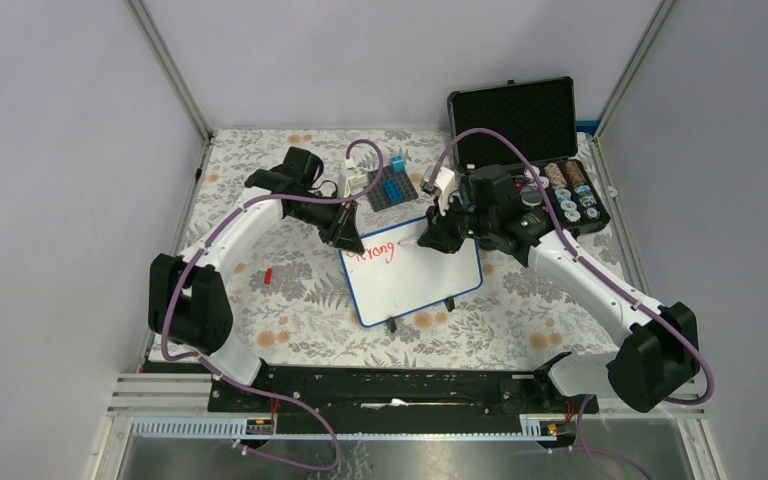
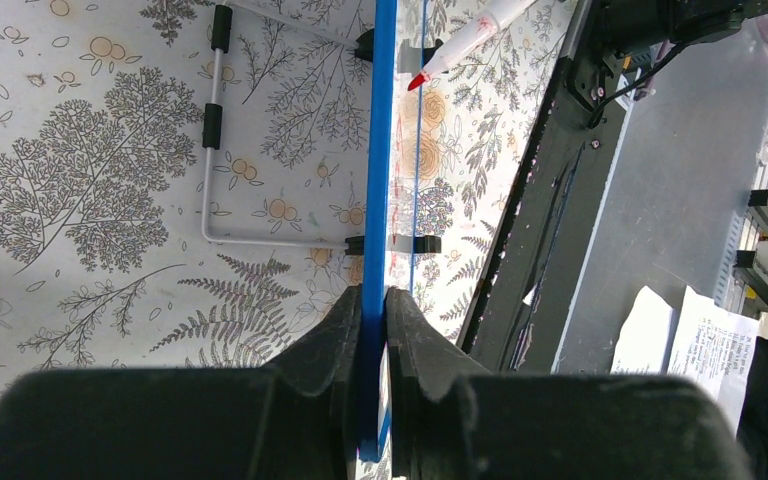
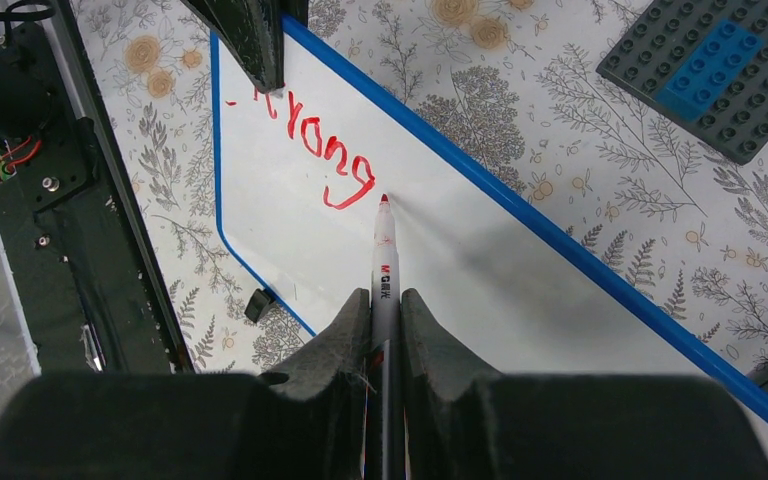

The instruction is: Write a sentence on the whiteboard

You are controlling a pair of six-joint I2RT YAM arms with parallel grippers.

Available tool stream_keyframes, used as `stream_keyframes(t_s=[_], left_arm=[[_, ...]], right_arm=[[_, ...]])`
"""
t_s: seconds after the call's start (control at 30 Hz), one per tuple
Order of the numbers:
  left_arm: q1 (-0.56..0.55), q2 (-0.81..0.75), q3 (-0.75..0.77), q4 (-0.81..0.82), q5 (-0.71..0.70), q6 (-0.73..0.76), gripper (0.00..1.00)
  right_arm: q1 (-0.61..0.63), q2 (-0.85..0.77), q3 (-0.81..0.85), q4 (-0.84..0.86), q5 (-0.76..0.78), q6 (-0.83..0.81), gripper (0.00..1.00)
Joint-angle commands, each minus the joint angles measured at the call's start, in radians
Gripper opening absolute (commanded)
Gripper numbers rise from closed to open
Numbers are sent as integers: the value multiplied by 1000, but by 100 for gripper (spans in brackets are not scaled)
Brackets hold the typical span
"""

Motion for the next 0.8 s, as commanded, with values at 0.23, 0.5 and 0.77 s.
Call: stream_keyframes(t_s=[0.23,0.5,0.77], left_arm=[[-3,7,38,38,-31,14,2],[-3,3,34,37,-39,16,0],[-3,-1,29,38,-40,16,0]], right_arm=[[15,18,19,42,30,-15,0],[14,1,15,35,104,-30,0],[-6,-18,10,8,120,-45,0]])
